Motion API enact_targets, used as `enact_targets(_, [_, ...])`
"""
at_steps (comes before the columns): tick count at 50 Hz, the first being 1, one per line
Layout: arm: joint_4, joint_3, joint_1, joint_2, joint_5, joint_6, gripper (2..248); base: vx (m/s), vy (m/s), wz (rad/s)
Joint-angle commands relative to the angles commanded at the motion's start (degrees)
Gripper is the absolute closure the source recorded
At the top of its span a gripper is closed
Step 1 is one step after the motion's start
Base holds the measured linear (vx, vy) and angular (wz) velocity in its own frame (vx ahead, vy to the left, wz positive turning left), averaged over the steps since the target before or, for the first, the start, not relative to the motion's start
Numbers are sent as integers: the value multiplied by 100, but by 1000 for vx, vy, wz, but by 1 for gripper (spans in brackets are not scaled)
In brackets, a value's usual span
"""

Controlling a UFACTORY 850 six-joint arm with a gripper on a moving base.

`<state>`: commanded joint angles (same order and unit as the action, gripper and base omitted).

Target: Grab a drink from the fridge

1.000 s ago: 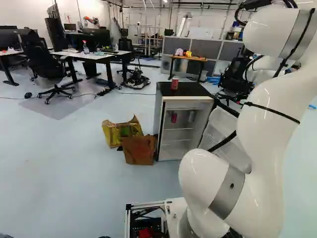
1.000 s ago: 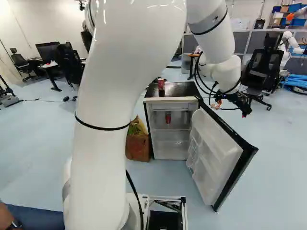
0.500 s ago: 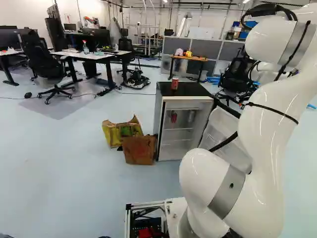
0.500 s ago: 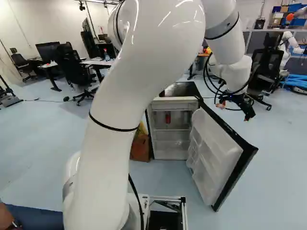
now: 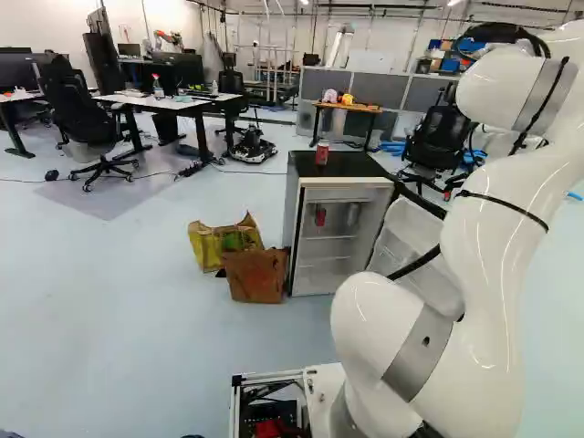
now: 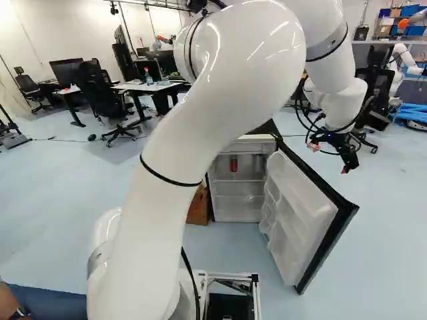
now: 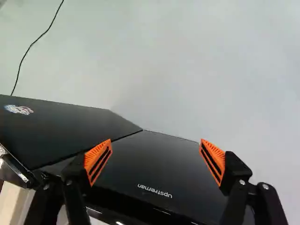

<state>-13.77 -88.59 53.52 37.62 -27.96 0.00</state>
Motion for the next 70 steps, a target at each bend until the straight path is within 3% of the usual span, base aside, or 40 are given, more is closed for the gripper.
enact_targets(20, [-11,-612,162,552,-92,0,3,0,0,0])
enact_targets(39, [-11,-740,172,845,-92,0,3,0,0,0])
enact_targets(70, [-11,-571,188,736,-150,0,3,0,0,0])
